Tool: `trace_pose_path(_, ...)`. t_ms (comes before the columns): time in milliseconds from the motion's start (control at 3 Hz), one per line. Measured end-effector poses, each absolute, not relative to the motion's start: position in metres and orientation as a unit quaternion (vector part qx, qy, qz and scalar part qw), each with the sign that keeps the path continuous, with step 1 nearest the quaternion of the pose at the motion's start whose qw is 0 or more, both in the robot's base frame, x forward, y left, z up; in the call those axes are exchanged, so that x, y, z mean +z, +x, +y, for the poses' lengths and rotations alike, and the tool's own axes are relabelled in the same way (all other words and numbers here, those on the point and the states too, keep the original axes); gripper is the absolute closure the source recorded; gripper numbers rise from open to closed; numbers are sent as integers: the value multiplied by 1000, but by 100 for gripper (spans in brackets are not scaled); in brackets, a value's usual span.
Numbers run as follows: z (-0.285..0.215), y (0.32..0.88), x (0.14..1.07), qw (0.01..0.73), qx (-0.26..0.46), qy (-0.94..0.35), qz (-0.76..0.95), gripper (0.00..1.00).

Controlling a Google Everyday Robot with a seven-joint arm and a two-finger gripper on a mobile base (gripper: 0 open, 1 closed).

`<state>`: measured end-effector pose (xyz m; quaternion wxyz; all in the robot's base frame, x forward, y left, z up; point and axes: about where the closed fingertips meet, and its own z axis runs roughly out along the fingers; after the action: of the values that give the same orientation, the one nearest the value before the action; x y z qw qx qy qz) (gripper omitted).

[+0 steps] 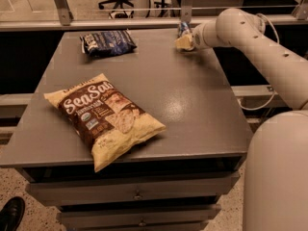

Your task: Pick redbull can

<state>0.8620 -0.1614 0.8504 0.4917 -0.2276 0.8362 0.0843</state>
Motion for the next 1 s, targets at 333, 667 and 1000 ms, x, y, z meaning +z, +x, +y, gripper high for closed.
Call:
trace_pose_path(333,-166,856,860,498,81,-230,832,68)
trace_pose_path(667,-167,844,882,512,89,-245,818,91)
trace_pose_path(1000,-151,814,914,529,148,-301,780,100)
